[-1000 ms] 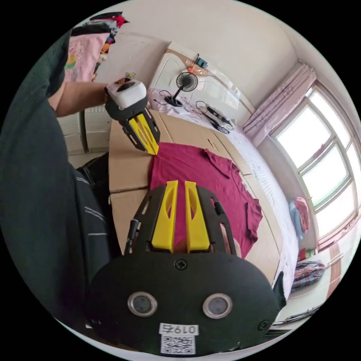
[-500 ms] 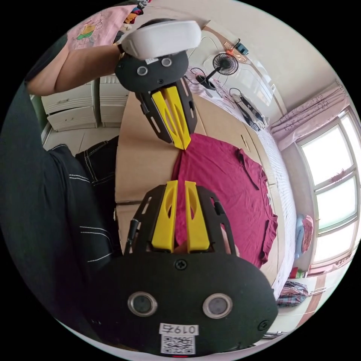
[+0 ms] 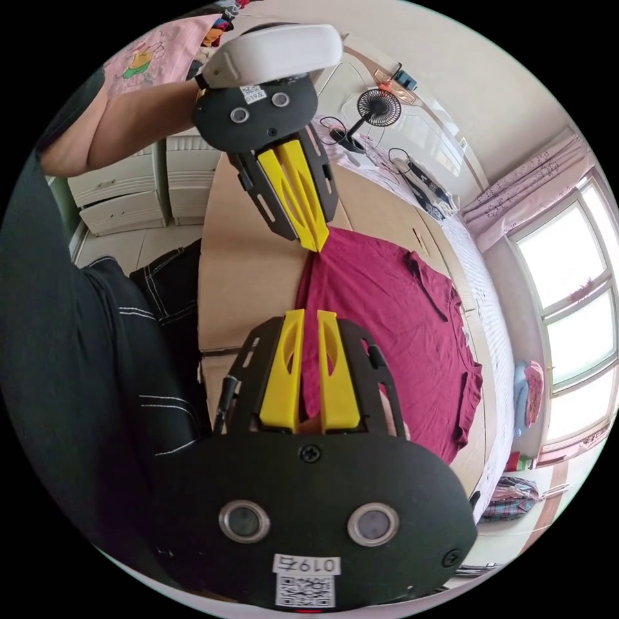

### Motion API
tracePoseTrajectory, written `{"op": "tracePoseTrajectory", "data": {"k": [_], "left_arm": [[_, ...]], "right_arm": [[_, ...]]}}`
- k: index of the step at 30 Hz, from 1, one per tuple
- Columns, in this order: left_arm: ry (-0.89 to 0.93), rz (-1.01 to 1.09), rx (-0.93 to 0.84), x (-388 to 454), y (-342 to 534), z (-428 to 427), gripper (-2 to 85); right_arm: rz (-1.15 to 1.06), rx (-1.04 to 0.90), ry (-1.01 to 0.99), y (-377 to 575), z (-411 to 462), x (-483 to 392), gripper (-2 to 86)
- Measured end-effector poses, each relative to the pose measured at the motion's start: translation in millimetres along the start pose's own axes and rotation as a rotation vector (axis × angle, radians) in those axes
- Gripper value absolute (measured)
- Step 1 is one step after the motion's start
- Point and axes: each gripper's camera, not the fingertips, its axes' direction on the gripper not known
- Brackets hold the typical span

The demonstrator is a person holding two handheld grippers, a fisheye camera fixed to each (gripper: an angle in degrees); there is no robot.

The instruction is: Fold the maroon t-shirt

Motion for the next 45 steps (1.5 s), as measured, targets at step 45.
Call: {"op": "tracePoseTrajectory", "data": {"k": [45], "left_arm": [[-0.089,-0.062,-0.105,18,-7,-4,0.5]], "right_arm": [[0.004,0.008,-0.017,-5,-28,3,-0.8]]}}
